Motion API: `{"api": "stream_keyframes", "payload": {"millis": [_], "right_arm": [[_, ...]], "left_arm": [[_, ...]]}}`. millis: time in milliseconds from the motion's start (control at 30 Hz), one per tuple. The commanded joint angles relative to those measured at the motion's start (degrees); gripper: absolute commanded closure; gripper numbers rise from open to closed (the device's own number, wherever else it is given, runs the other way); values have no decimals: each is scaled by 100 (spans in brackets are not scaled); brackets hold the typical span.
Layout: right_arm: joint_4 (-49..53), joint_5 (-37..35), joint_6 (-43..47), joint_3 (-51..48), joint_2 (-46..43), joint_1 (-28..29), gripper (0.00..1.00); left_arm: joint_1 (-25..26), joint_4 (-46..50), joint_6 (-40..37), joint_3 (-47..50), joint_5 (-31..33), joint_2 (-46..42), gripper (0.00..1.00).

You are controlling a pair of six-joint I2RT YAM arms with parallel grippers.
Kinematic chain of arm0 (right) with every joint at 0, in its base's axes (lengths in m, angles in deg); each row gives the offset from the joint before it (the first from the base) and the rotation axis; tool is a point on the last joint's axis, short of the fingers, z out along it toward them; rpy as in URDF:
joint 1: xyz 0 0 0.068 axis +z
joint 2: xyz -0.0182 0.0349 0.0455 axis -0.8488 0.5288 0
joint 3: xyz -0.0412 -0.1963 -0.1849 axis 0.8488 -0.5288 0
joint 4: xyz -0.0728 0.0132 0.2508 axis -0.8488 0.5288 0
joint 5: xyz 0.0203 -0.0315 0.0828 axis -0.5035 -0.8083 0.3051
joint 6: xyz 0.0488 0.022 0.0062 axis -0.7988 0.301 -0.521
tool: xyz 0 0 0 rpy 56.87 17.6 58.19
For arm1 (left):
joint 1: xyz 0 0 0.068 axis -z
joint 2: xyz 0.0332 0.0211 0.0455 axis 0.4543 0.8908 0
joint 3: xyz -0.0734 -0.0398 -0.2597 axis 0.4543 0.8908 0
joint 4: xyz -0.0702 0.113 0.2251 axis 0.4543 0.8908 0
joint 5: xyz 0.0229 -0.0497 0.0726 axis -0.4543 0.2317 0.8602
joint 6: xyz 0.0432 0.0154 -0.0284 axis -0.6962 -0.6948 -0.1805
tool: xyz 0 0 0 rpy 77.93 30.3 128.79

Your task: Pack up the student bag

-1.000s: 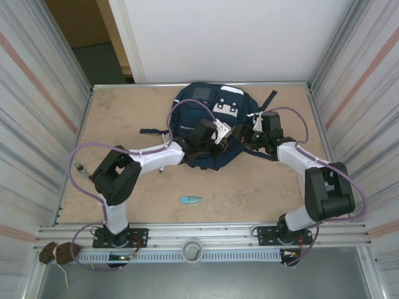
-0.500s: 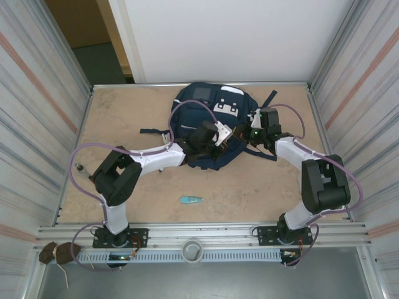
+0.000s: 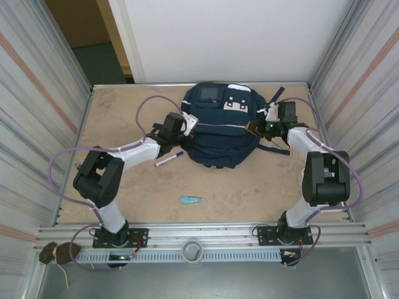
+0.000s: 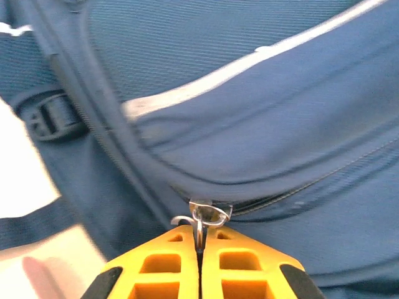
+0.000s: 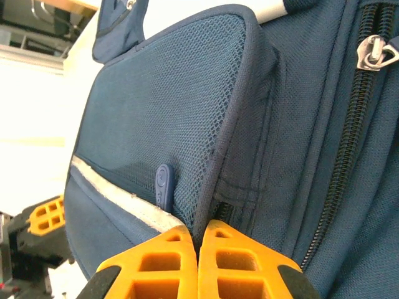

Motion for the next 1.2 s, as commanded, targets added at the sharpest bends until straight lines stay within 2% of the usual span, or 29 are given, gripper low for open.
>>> {"api": "stream_keyframes", "payload": {"millis": [0,133,233,333,467,600,767,933,1033,1167], "right_arm": [[255,-177,264,474,166,-192,100],[202,-417,-4,465,-125,-260,73],[-274,-366,-464,-208,-728,-243,53],[-864,-465,-1007,-1058,-1344,-24,42],[-1061,-1171,-1415,-1688,-1830,500,31],[-1320,-1828,-1737,-1999,-1958,899,30],[-1340,-2190,-1896,-1988,-1848,1108,35],[-1010,-2705,-1835,-2299,-2541,1144,38],[-939,-2776,-1914,-2423,-2744,1194,38],[-1316,-2641,-2116,-2515,-2515,1226,39]], "left_arm": [[58,40,72,-122,-218,-241,100],[452,-129,320,-229,-608,-321,100],[723,-149,547,-314,-675,-326,100],[976,-227,596,-350,-616,-285,100],[1239,-176,531,-471,-556,-177,100],[1389,-189,474,-460,-522,-154,100],[1427,-182,451,-458,-410,-122,100],[1431,-183,424,-490,-202,-33,100],[1435,-203,411,-510,-259,20,100],[1445,-263,391,-515,-321,80,100]]}}
